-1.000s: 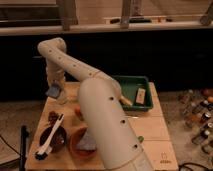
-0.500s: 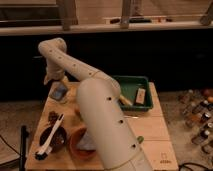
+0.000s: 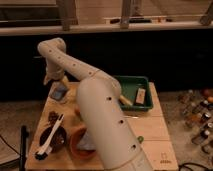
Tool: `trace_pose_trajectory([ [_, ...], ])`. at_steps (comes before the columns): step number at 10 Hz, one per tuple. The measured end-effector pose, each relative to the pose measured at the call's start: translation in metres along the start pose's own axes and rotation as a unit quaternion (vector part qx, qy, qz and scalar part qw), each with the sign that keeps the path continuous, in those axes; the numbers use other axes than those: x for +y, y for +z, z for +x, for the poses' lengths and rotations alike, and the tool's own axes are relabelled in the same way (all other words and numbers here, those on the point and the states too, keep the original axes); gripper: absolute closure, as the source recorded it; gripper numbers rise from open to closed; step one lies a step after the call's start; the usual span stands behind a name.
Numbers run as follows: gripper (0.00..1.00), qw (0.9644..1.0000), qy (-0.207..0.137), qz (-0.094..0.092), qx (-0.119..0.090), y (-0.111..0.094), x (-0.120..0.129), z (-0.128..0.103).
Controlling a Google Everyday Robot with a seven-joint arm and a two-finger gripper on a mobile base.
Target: Place sponge in paper cup
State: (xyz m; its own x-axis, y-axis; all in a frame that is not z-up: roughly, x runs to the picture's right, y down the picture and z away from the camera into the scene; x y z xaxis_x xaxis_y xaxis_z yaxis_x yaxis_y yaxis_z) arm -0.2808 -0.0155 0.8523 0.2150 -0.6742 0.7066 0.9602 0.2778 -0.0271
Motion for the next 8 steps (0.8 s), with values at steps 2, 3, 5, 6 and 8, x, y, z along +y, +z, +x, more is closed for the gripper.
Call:
trace_pose_trajectory([
  [2,0.20,1.0000,-0.003,-0.001,0.004,-0.0016,-0.0006,-0.0005],
  [3,0.20,1.0000,-0.003,-0.002,0.007,-0.0029,-0.0010,-0.0005],
  [5,0.20,0.9999,-0.003,-0.002,0.012,-0.0048,-0.0010,-0.0002],
  [6,0.20,0.9999,-0.003,-0.002,0.013,-0.0055,-0.0005,0.0002],
  [8,0.20,0.9999,-0.003,-0.002,0.013,-0.0058,-0.0007,0.0002],
])
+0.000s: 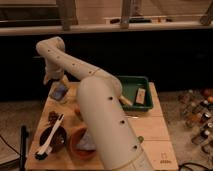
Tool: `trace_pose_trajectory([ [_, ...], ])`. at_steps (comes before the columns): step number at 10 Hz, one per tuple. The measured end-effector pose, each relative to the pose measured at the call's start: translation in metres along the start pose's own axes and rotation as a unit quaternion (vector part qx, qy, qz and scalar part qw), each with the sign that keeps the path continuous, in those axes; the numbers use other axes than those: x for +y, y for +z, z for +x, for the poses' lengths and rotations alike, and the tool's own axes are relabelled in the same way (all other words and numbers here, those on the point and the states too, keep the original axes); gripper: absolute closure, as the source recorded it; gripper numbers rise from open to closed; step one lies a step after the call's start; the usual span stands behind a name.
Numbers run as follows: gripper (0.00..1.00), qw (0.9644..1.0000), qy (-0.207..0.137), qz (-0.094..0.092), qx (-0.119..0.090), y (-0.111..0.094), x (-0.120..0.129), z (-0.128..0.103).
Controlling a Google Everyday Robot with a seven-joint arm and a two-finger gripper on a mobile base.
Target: Place sponge in paper cup
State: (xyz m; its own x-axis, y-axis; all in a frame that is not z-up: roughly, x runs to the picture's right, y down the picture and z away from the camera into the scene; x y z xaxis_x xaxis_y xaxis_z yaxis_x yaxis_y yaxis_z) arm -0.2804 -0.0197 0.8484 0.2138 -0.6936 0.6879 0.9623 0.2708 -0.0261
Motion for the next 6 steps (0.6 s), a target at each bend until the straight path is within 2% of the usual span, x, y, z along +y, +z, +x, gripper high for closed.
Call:
trace_pose_trajectory([
  [6,0.20,1.0000,0.001,0.000,0.000,-0.0001,0.0014,0.0008],
])
